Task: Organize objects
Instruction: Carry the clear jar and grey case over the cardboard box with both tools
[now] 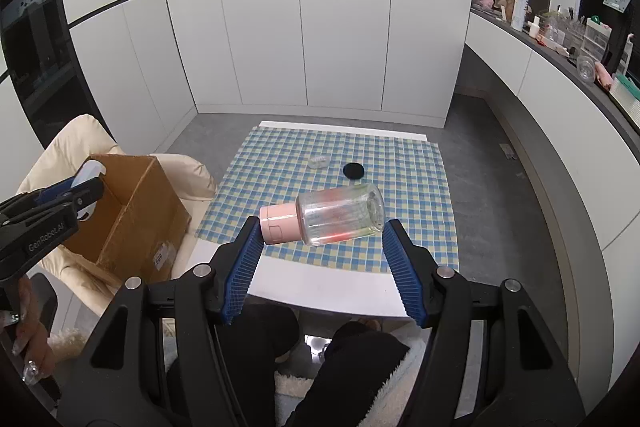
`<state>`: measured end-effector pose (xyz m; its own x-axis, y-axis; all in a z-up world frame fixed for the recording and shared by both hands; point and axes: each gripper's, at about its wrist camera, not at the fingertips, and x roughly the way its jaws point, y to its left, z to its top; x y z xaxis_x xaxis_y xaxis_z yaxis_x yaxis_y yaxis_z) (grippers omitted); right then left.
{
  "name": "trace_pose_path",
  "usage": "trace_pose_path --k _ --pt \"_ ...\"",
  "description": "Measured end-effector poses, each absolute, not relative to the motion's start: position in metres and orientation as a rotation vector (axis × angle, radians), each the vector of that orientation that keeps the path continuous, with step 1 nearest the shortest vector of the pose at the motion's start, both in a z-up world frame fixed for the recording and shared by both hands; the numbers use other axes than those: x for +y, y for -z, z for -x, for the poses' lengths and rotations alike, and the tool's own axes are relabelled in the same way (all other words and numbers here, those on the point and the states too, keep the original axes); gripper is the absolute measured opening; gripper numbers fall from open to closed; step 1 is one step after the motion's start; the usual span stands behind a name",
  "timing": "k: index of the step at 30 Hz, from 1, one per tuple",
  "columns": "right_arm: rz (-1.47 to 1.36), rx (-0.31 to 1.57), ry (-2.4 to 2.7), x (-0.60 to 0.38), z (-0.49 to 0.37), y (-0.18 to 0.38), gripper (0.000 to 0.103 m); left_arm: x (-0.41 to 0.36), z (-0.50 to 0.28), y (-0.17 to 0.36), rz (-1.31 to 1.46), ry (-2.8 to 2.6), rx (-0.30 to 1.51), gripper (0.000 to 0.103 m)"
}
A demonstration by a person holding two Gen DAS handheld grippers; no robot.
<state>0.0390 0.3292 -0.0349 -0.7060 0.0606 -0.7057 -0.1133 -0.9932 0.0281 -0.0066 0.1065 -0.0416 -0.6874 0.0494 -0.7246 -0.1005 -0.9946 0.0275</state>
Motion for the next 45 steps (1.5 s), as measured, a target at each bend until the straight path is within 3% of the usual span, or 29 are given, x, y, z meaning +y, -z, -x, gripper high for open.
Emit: trace_pose_path --k 24,45 --pt "1.261 0.194 -2.739 0.341 -0.094 0.074 0.064 0.078 -0.033 0.090 1.364 -2.770 0.050 0.036" --pt "1.296 0.196 -2.732 0.336 -0.093 0.080 0.064 0.076 -0.027 0.098 1.397 -2.742 0.037 0.036"
